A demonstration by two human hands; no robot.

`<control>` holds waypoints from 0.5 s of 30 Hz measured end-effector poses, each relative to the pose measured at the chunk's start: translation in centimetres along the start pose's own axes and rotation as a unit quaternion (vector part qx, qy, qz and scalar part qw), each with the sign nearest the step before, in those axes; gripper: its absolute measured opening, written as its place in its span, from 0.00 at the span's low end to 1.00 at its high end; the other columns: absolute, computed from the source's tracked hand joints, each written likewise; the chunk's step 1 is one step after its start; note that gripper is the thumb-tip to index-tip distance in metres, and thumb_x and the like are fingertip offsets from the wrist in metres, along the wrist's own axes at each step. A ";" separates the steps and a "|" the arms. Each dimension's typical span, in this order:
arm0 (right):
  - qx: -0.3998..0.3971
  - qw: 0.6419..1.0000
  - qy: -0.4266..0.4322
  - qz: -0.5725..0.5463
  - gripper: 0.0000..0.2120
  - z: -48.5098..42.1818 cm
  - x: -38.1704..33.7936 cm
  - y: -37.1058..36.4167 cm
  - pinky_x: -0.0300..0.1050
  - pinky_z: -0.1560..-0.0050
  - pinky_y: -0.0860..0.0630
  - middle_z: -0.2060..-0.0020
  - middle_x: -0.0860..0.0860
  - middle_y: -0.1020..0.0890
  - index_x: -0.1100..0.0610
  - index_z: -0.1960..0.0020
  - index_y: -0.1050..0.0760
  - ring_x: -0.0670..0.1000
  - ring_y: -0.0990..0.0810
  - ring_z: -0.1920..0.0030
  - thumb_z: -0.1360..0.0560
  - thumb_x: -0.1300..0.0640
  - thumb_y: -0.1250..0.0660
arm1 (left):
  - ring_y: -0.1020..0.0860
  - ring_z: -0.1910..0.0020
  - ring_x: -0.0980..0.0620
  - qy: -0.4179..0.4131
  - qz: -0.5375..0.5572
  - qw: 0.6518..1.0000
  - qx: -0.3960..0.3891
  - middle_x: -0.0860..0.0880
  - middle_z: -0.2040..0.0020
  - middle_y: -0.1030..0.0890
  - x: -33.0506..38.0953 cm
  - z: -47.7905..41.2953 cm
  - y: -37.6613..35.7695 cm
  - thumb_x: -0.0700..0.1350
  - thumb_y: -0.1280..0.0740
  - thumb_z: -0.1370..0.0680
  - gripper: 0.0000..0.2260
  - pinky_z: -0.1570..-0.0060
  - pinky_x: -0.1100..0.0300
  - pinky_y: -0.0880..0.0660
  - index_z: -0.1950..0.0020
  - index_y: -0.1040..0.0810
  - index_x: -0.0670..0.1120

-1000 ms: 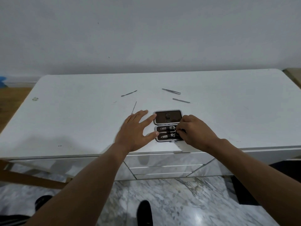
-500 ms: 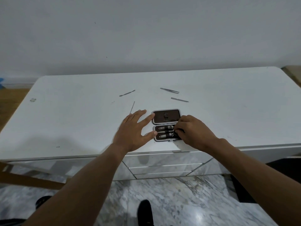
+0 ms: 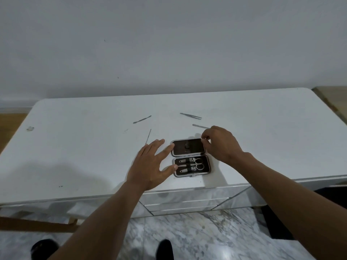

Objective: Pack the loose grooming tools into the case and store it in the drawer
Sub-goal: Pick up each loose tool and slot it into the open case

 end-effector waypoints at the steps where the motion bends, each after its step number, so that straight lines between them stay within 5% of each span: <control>1: -0.003 1.000 -0.011 0.001 0.10 -1.0 0.1 0.0 0.50 0.51 0.23 0.51 0.54 0.19 0.56 0.49 0.21 0.56 0.22 0.50 0.24 0.56 0.39 | 0.42 0.23 0.50 0.000 -0.001 1.000 0.000 0.50 0.23 0.37 0.0 0.0 0.0 0.69 0.46 0.23 0.31 0.25 0.48 0.43 0.22 0.42 0.59; 15: -0.098 0.989 -0.108 0.010 0.06 -10.0 1.5 -2.8 0.52 0.52 0.19 0.55 0.60 0.17 0.61 0.52 0.21 0.61 0.19 0.55 0.28 0.62 0.34 | 0.43 0.23 0.52 0.012 -0.003 1.000 -0.022 0.51 0.23 0.37 0.2 -0.1 0.2 0.68 0.44 0.24 0.31 0.27 0.48 0.40 0.22 0.41 0.59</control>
Point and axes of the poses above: each hand's wrist, its own z-axis away from the middle knuckle, its own y-axis out of the back of the hand, x = y × z, the point moved 10 cm from there along -z, towards the middle knuckle
